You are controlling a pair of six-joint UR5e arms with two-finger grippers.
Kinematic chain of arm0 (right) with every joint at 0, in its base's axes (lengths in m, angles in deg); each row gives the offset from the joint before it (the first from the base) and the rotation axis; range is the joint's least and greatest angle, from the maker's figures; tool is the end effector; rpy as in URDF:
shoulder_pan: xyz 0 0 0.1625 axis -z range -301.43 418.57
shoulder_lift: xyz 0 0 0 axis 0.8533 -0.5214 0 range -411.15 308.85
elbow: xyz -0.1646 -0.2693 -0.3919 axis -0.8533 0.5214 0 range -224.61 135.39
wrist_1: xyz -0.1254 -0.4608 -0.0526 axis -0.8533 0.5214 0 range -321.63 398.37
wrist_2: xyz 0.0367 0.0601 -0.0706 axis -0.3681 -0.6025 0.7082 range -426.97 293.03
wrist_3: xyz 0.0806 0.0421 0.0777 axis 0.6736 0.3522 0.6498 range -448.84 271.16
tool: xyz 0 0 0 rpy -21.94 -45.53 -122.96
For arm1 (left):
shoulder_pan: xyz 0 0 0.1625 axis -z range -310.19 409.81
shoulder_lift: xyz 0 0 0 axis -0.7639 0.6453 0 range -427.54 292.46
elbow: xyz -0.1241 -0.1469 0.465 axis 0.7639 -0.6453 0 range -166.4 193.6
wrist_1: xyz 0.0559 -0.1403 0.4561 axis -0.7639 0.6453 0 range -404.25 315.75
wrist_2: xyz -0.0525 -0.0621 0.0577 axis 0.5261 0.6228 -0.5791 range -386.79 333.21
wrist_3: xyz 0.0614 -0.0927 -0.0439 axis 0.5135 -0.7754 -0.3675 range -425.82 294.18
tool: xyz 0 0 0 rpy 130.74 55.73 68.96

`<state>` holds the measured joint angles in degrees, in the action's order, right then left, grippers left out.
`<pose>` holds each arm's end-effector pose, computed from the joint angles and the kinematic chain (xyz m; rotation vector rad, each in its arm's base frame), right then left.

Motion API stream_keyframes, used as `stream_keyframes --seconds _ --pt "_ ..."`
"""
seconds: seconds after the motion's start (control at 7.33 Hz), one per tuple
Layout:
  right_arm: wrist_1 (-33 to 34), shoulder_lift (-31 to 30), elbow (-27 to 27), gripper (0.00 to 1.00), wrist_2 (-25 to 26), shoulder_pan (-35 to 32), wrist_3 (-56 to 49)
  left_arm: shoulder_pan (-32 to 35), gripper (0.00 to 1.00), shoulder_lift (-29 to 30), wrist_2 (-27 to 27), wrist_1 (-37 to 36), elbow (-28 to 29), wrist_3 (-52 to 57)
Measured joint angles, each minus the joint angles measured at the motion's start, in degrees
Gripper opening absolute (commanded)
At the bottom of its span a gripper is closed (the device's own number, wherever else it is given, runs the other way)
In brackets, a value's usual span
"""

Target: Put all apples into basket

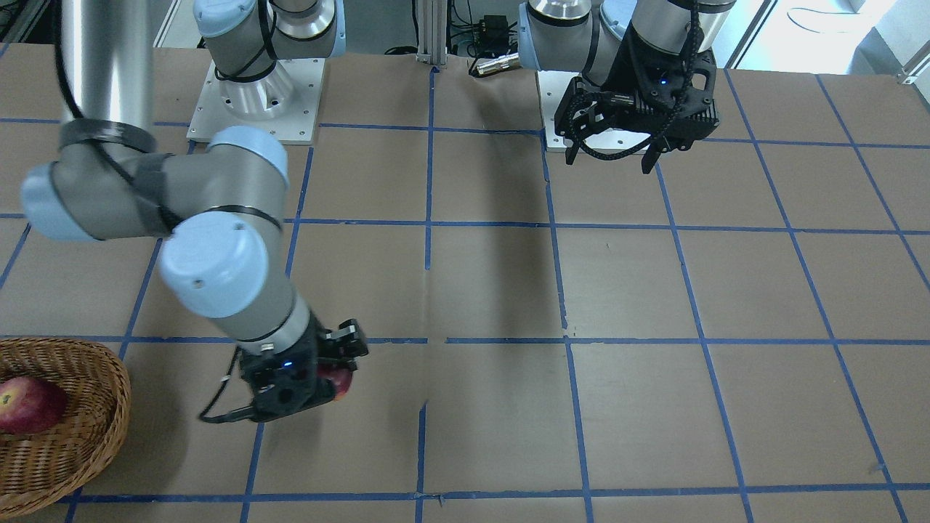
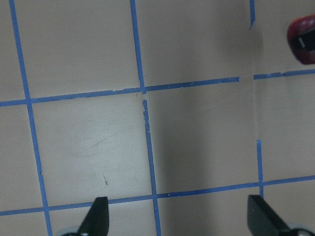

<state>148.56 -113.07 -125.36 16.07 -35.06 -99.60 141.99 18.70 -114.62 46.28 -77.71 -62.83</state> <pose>0.1966 -0.7654 0.3411 -0.3808 2.9975 -0.0470 -0.1578 -0.5262 0.5684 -0.1408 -3.1003 0.0524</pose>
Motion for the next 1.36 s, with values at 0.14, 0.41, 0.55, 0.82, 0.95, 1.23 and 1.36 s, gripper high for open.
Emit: stream_keyframes --seconds 0.14,0.41,0.55,0.82,0.95,1.23,1.36 --pt "-4.18 -0.6 3.42 0.0 0.24 5.02 -0.25 -0.03 1.0 0.02 0.0 0.0 -0.02 0.0" --pt "-9.21 -0.31 8.48 0.0 3.69 11.89 -0.48 -0.06 1.0 0.05 -0.01 0.0 -0.02 0.0" --pt "-9.67 0.62 9.27 0.0 7.88 14.03 -0.9 -0.07 1.0 0.06 -0.02 0.0 -0.01 0.0" --pt "-9.21 3.64 9.59 0.0 11.96 18.25 -2.84 -0.07 1.0 0.08 0.02 0.0 0.0 0.0" --pt "-7.74 5.61 9.41 0.0 12.49 19.79 -3.88 -0.07 1.0 0.08 0.01 0.0 0.0 0.0" --pt "-5.26 7.93 8.26 0.59 12.99 20.81 -4.59 -0.07 1.0 0.05 -0.05 0.0 -0.05 0.0" --pt "-4.33 8.22 7.0 0.99 12.98 20.94 -4.66 -0.07 1.0 0.06 -0.05 0.0 -0.08 0.0"
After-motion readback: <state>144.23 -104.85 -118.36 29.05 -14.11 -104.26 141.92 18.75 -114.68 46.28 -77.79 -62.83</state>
